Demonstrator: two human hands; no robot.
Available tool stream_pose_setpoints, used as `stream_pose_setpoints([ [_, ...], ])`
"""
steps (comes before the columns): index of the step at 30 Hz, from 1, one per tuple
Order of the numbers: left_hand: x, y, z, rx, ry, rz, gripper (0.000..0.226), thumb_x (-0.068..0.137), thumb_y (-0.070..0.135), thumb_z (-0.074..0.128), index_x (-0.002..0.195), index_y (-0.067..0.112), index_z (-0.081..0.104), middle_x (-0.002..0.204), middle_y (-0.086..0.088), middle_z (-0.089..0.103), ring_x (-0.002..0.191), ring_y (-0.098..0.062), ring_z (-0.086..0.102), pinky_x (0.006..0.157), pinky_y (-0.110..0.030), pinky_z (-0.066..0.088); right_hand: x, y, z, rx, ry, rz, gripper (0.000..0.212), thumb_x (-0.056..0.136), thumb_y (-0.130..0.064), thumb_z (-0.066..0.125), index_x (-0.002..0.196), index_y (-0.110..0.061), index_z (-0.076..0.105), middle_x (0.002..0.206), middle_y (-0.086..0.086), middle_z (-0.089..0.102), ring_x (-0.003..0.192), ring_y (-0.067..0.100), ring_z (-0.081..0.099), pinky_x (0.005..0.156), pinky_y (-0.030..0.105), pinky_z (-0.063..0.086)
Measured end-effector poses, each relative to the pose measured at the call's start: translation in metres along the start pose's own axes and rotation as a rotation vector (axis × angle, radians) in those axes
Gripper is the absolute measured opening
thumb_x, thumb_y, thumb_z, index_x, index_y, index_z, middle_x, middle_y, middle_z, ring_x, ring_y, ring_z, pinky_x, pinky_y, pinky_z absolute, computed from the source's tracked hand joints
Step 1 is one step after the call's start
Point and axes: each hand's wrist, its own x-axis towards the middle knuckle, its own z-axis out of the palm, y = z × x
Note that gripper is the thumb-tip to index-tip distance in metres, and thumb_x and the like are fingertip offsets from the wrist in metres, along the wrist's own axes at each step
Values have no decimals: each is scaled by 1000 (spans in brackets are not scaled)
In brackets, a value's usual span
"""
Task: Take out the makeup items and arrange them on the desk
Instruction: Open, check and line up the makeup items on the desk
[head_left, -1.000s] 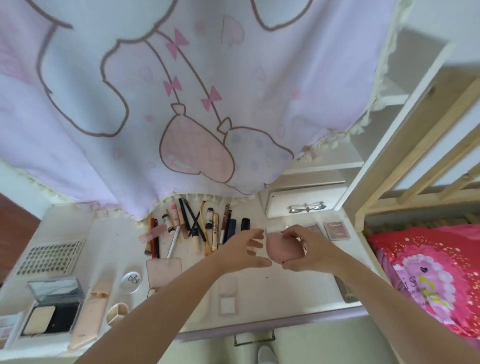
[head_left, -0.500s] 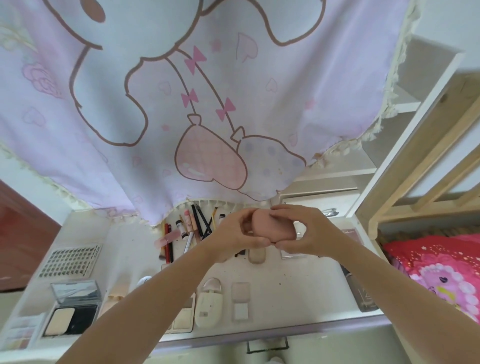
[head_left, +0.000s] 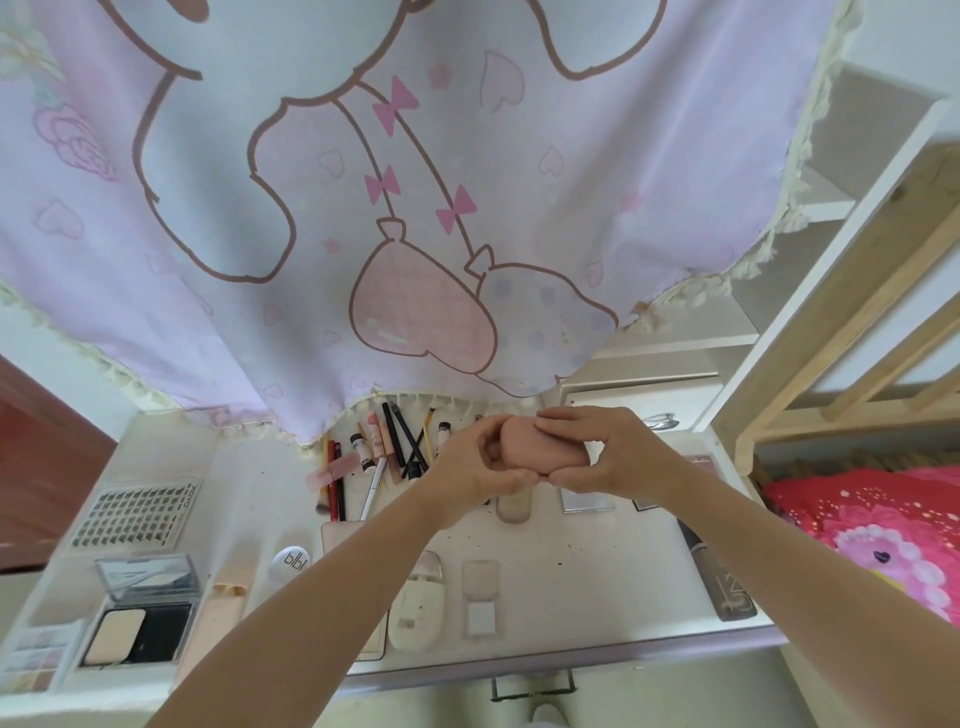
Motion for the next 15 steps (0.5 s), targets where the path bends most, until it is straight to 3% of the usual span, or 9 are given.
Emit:
stream_pose_setpoints([
  [3, 1, -5, 2, -17, -39, -15, 68, 40, 23, 75, 104, 18, 52, 99, 1, 61, 81, 5, 65, 70, -11, 51, -1, 3, -1, 91, 5, 24, 83, 49, -44, 66, 124, -10, 54, 113, -19, 46, 105, -7, 47, 78, -9, 33],
  [5, 2, -7, 2, -51, -53, -29, 67, 43, 20, 75, 106, 15, 53, 99, 1, 61, 82, 3, 66, 70, -13, 51, -1, 6, -2, 78, -15, 46, 74, 57, -36, 69, 125, -11, 54, 113, -16, 49, 106, -2, 49, 77, -9, 34],
  [8, 2, -8, 1, -36, -123, -81, 64, 55, 1, 72, 115, 9, 52, 99, 2, 62, 83, 2, 65, 71, -13, 51, -3, 11, -7, 130, -34, 94, 33, 86, -19, 60, 118, -27, 60, 103, -14, 64, 104, 7, 59, 72, 4, 45],
  [10, 0, -11, 0, -9, -164, -126, 59, 60, -5, 64, 113, 19, 53, 102, 4, 62, 88, 1, 64, 78, -15, 52, -3, 19, -7, 215, -54, 133, 24, 93, -24, 48, 108, -35, 63, 102, -16, 68, 100, 5, 62, 73, 13, 47],
  [13, -7, -26, -3, 72, -172, -194, 63, 67, -11, 65, 119, 21, 52, 105, 6, 62, 92, -1, 63, 80, -16, 52, -6, 41, 6, 373, 101, 295, 26, 95, -28, 41, 90, -23, 65, 90, 5, 63, 87, 24, 61, 87, 42, 49],
  [14, -10, -33, -3, 113, -163, -219, 64, 70, -15, 63, 121, 22, 51, 105, 5, 62, 92, -2, 62, 79, -16, 52, -7, 48, 13, 341, 141, 330, 31, 95, -31, 39, 87, -15, 64, 85, 8, 58, 83, 31, 57, 90, 45, 47],
  [15, -13, -41, -1, 159, -148, -245, 64, 73, -18, 61, 121, 24, 51, 104, 5, 61, 92, -3, 61, 78, -15, 52, -8, 55, 22, 284, 158, 356, 35, 96, -31, 37, 88, -7, 60, 83, 9, 54, 82, 33, 54, 87, 39, 47],
])
